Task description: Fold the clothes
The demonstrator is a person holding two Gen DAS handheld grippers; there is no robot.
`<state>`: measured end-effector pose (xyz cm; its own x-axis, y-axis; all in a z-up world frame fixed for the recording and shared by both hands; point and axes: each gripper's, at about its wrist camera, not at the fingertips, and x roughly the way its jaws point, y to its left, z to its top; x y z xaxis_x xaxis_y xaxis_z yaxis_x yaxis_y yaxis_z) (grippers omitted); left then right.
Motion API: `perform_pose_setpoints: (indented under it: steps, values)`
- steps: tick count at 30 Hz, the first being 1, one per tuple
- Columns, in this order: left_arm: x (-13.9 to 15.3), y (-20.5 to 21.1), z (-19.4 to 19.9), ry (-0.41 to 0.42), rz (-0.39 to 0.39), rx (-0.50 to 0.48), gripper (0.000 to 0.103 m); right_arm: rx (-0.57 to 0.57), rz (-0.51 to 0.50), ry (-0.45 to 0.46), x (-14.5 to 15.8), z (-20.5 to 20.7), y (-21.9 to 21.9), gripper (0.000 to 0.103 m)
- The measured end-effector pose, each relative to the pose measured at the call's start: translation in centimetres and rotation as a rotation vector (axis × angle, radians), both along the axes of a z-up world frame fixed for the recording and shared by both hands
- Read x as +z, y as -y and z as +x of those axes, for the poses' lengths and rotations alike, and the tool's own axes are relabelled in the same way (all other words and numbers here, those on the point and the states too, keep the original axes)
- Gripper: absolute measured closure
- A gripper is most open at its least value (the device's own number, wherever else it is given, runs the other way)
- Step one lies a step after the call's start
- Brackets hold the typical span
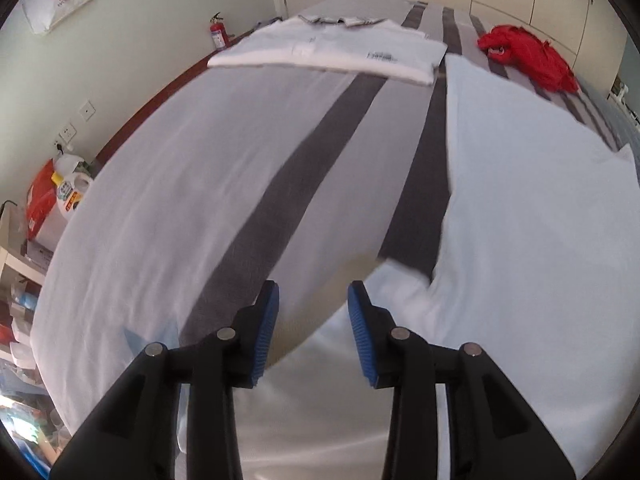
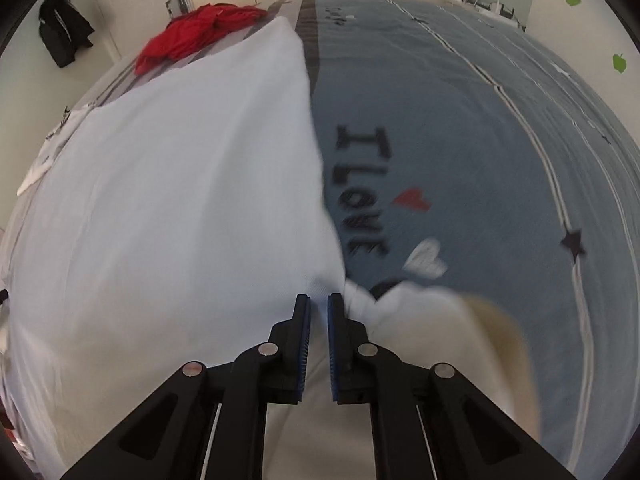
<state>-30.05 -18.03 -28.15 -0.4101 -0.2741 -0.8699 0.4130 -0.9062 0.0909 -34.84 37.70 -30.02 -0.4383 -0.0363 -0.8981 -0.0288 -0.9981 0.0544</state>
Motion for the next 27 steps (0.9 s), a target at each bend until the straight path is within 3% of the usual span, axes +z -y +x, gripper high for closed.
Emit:
perform_pose_setpoints:
  steps: [3,4,7,12,15,18,21,27]
  values:
    - [2.0,-0.9,-4.0,-0.06,-0.008,-0.076,0.068,-0.019,0.023,-0.048,2.7,-2.3,-0.2,0.085]
    - [2.3,-1.2,-5.8,-0.078,0.0,-0.103,0.067,-0.026,0.025,-0.071,3.4,-3.6,0.0,0.078]
    - [2.5,-1.6,-11.9,-0.119,0.023,-0.191,0.066,-0.022,0.024,-0.12,4.5,-9.7,1.8,0.065]
    - [1.4,-3.2,-22.2,-0.139,0.012,-0.365,0.066,-0.006,0.023,-0.132,3.4,-20.5,4.9,0.063]
    - [-0.5,-3.5,-29.2,-0.119,0.006,-0.402,0.065,-0.026,0.007,-0.124,2.5,-26.5,5.4,0.063]
    - [-1.3,-3.6,-33.5,-0.115,0.036,-0.407,0.064,-0.065,-0.006,-0.12,2.1,-29.9,4.8,0.062]
    - [-2.5,-4.0,-35.5,-0.092,0.011,-0.444,0.057,-0.093,-0.015,-0.118,2.0,-32.2,4.1,0.058]
    - [-4.2,-3.7,-37.6,-0.085,0.014,-0.48,0.057,-0.051,0.016,-0.09,0.7,-34.9,4.0,0.057]
